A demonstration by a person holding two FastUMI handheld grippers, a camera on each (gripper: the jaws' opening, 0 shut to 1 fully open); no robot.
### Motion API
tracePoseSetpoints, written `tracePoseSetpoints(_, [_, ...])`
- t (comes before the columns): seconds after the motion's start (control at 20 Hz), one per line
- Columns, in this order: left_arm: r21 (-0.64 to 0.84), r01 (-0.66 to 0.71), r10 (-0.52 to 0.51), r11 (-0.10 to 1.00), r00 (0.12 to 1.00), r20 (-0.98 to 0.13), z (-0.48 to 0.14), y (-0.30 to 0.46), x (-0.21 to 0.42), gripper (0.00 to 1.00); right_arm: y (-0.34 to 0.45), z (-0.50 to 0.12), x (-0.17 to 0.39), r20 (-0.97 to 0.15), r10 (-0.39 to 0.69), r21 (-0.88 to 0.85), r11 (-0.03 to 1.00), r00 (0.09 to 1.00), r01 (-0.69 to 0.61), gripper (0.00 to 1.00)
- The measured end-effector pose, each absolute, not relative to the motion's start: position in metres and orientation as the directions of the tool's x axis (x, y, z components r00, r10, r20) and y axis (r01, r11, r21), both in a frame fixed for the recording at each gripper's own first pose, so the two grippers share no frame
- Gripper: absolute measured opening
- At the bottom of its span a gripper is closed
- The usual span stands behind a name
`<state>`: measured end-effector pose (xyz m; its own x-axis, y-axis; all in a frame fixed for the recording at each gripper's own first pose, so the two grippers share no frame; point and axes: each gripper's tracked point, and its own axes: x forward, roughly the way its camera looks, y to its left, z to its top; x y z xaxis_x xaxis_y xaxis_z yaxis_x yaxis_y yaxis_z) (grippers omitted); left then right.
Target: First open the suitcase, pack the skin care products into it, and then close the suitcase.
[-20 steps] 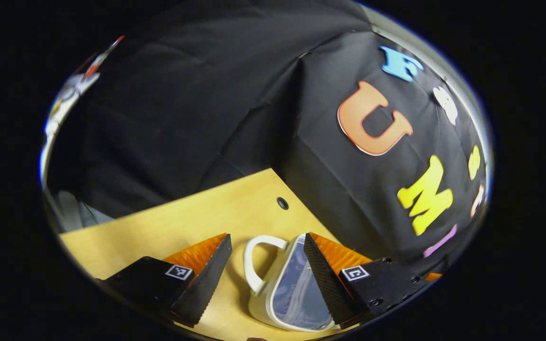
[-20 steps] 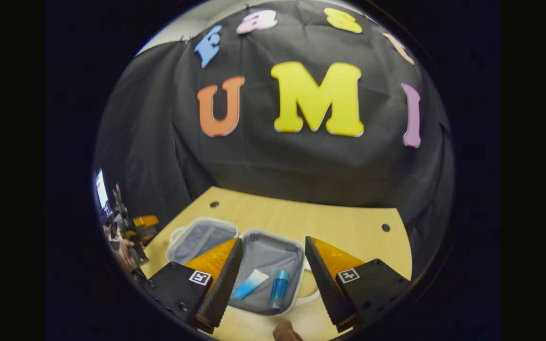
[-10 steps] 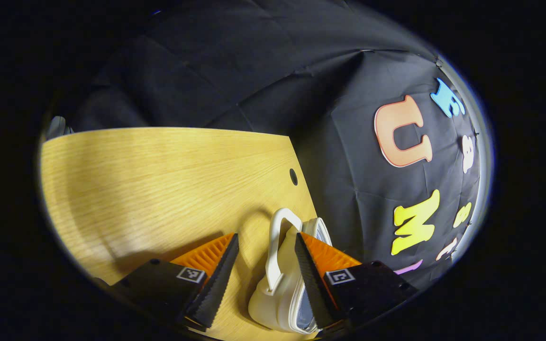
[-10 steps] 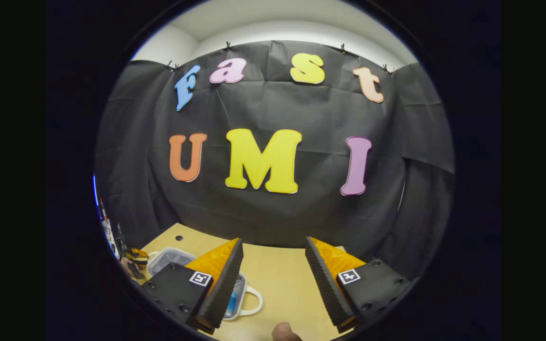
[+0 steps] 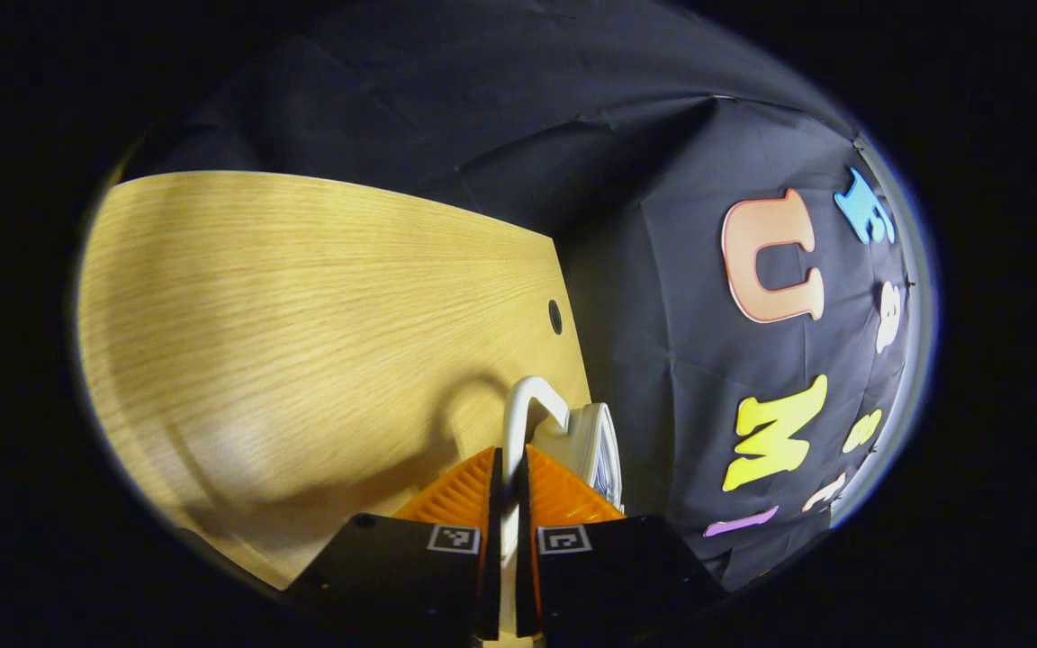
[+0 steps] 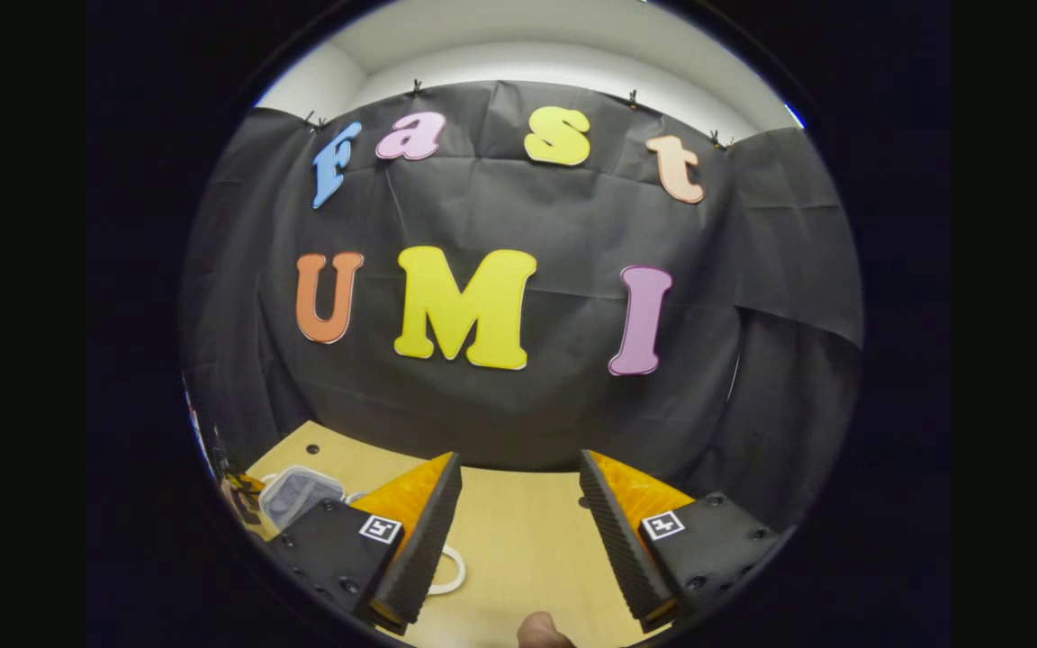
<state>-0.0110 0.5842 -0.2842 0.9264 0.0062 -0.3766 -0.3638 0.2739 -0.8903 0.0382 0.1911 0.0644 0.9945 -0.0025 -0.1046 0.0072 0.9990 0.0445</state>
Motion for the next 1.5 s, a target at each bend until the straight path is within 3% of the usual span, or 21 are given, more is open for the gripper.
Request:
tracePoseSetpoints(0.05, [-0.879, -0.371, 0.01, 0.3, 0.922, -0.386, -0.281, 0.583, -0.008, 0.14, 0.189, 0.068, 0.037, -0.096, -0.01, 0.025, 1.0, 0.995, 0.013, 0.78])
tracePoseSetpoints(0.1, [-0.866, -0.372, 0.017, 0.334, 0.921, -0.389, -0.272, 0.582, -0.006, 0.06, 0.19, 0.069, 0.036, -0.09, -0.003, 0.022, 1.0, 0.996, 0.005, 0.78])
tracePoseSetpoints(0.15, [-0.847, -0.372, 0.03, 0.38, 0.92, -0.391, -0.26, 0.582, -0.006, 0.04, 0.195, 0.07, 0.035, -0.086, 0.015, 0.027, 1.0, 0.996, -0.012, 0.78])
tracePoseSetpoints(0.7, [-0.502, -0.332, 0.184, 0.799, 0.929, -0.321, -0.111, 0.521, -0.003, 0.03, 0.179, 0.078, 0.031, -0.003, 0.193, 0.043, 0.98, 0.981, -0.192, 0.78])
tracePoseSetpoints(0.95, [-0.313, -0.32, 0.242, 0.894, 0.934, -0.261, -0.063, 0.456, -0.005, 0.03, 0.15, 0.081, 0.02, 0.037, 0.225, 0.047, 0.973, 0.974, -0.226, 0.8])
tracePoseSetpoints(1.2, [-0.112, -0.232, 0.202, 0.966, 0.953, -0.227, -0.03, 0.366, 0.012, 0.03, 0.129, 0.073, 0.007, 0.046, 0.264, 0.027, 0.964, 0.963, -0.265, 0.8])
tracePoseSetpoints(1.5, [-0.087, -0.143, 0.119, 0.986, 0.964, -0.237, -0.038, 0.266, 0.04, 0.03, 0.091, 0.07, -0.004, 0.06, 0.259, 0.028, 0.965, 0.964, -0.261, 0.8])
